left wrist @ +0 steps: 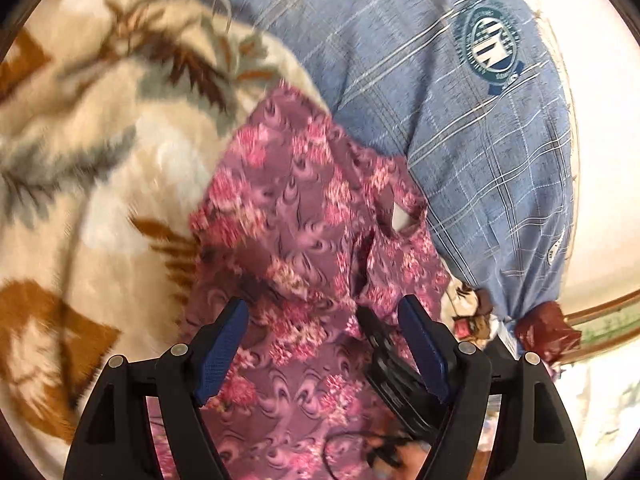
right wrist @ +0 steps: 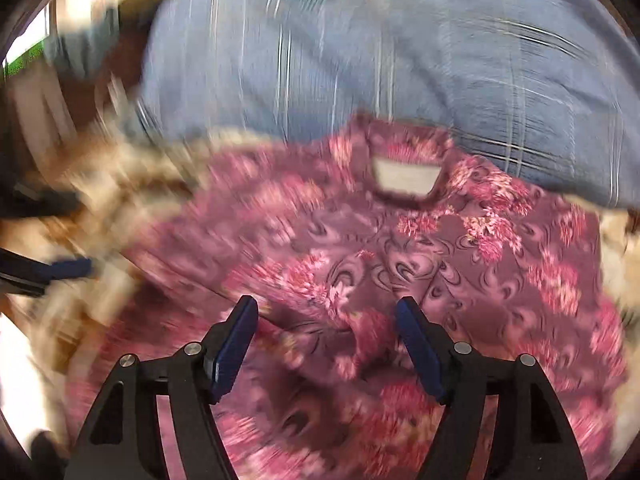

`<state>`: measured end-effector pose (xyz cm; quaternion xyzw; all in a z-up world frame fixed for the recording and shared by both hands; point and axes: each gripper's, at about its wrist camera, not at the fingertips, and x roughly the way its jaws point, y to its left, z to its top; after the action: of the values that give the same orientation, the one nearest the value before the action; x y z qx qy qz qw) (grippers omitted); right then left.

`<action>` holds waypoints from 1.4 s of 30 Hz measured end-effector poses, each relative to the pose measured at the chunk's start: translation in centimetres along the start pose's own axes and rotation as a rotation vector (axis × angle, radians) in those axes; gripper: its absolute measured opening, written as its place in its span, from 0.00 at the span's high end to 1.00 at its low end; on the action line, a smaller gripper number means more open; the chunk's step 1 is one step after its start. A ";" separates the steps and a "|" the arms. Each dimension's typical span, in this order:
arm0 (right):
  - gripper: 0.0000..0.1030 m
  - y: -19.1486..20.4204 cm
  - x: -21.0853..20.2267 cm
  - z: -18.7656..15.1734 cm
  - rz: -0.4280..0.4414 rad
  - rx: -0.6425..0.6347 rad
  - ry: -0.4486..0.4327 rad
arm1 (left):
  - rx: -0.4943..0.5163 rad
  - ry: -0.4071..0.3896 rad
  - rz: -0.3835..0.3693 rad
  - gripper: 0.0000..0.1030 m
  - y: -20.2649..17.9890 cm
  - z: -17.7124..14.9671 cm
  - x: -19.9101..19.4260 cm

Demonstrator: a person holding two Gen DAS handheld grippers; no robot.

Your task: Fold small clothes

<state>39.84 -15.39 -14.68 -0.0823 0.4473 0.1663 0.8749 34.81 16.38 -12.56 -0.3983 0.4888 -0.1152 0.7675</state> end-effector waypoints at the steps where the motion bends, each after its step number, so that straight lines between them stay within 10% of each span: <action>1: 0.48 0.0 0.1 0.3 0.002 -0.013 -0.014 | -0.001 0.010 -0.004 0.26 0.3 0.2 0.5; 3: 0.82 -1.6 -0.6 0.8 0.031 0.037 -0.032 | -0.004 0.024 0.000 0.26 0.5 0.4 1.5; 8: 0.86 -12.1 -3.1 -1.7 0.156 0.467 -0.115 | -0.046 -0.004 -0.032 0.26 1.3 1.0 3.1; 18: 0.45 -19.1 -1.9 -6.6 0.277 0.780 -0.129 | -0.052 0.041 -0.014 0.27 0.5 0.4 7.9; 20: 0.48 -18.8 -1.3 -5.6 0.231 0.742 -0.110 | -0.046 0.023 0.006 0.49 0.2 0.6 8.3; 22: 0.86 -19.2 -1.9 -4.5 0.241 0.717 -0.117 | -0.030 0.019 0.023 0.78 -0.3 1.2 8.3; 23: 0.86 -19.4 -2.8 -3.8 0.271 0.722 -0.181 | -0.024 0.002 0.018 0.81 -0.5 1.4 8.0; 26: 0.86 -21.1 -6.2 -3.8 0.281 0.748 -0.323 | -0.008 -0.071 0.089 0.80 -0.3 1.9 7.2; 31: 0.86 -23.7 -2.4 -8.7 0.199 0.845 -0.058 | -0.065 0.040 0.095 0.80 2.2 1.0 8.5; 34: 0.77 -24.1 -4.3 -10.9 0.276 0.894 -0.151 | -0.041 0.026 0.055 0.78 2.3 0.1 6.3; 42: 0.51 -25.3 -6.1 -12.0 0.307 1.003 -0.232 | 0.079 -0.102 0.106 0.42 -1.5 2.8 3.6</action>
<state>36.73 -43.79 -16.91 0.4312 0.3790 0.0661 0.8161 39.25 14.72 -13.26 -0.3466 0.4646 -0.0732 0.8116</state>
